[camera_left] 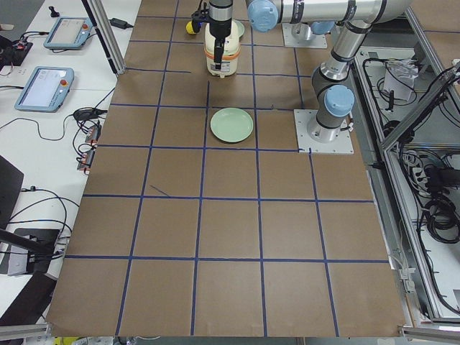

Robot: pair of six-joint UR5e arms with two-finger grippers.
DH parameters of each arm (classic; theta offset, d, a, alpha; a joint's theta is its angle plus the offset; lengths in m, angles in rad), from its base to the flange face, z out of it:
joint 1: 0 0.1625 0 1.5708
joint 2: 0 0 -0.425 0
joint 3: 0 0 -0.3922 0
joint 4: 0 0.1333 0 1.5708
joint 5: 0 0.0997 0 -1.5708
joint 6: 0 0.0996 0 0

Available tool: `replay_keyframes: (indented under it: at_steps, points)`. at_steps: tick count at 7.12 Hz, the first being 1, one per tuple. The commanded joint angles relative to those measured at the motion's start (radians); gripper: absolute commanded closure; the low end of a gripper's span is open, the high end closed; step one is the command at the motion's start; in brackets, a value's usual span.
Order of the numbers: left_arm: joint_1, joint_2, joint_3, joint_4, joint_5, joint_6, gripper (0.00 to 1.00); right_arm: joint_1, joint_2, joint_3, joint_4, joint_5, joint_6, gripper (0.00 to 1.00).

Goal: Press rice cooker button
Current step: 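Lift the right gripper away as the cooker lid springs open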

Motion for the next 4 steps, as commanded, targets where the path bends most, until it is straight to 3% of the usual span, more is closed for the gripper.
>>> replay_keyframes:
  at_steps: [1,3,4]
  points:
    - [0.001,0.0,0.0,0.0,0.0,0.0,0.0,-0.033,0.002,-0.088,0.133,-0.006,-0.066,0.8]
    - [-0.001,0.0,0.0,0.0,0.0,0.0,0.0,-0.088,-0.008,-0.109,0.19,-0.008,-0.121,0.73]
    - [-0.001,0.0,0.0,0.0,0.0,0.0,0.0,-0.12,-0.018,-0.109,0.193,-0.008,-0.167,0.61]
